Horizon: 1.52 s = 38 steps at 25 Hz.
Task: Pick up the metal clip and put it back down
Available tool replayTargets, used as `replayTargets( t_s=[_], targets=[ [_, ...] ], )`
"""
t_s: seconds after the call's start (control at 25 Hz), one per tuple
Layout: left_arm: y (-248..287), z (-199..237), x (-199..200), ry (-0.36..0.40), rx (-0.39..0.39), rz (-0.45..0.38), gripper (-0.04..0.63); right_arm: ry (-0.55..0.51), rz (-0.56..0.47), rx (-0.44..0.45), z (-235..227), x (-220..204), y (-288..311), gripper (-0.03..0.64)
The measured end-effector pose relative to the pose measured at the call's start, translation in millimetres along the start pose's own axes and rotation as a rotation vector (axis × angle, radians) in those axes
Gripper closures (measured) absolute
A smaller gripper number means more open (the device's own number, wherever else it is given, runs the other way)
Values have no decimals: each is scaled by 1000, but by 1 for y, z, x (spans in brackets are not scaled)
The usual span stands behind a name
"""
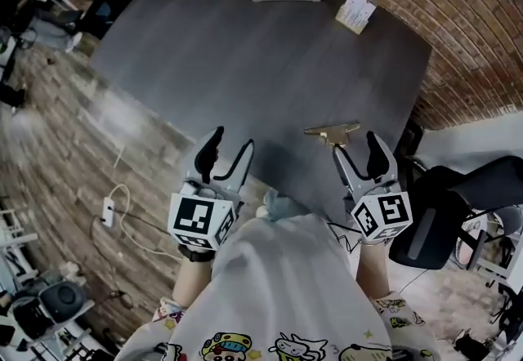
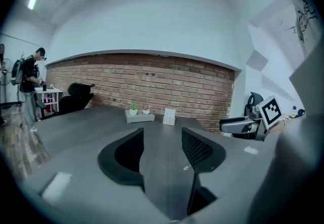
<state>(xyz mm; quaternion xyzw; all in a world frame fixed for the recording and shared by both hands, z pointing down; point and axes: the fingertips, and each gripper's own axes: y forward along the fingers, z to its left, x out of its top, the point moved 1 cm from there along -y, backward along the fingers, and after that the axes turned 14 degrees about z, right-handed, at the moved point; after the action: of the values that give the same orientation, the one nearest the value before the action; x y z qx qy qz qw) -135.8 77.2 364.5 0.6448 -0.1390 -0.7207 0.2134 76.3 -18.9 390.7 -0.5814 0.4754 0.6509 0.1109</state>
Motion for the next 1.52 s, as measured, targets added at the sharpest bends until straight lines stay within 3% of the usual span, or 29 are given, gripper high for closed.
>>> replayTargets(
  t_s=[0.6,1.24,1.52],
  targets=[
    [104,-48,66,157,-200,42,350,134,-51,-114,-68,9,1,275],
    [144,-64,78,246,-417,75,350,203,-35,-302,-71,3,-13,268],
    [156,-65,79,254,-483,90,350,197,11,-334,-62,-4,-6,256]
  ],
)
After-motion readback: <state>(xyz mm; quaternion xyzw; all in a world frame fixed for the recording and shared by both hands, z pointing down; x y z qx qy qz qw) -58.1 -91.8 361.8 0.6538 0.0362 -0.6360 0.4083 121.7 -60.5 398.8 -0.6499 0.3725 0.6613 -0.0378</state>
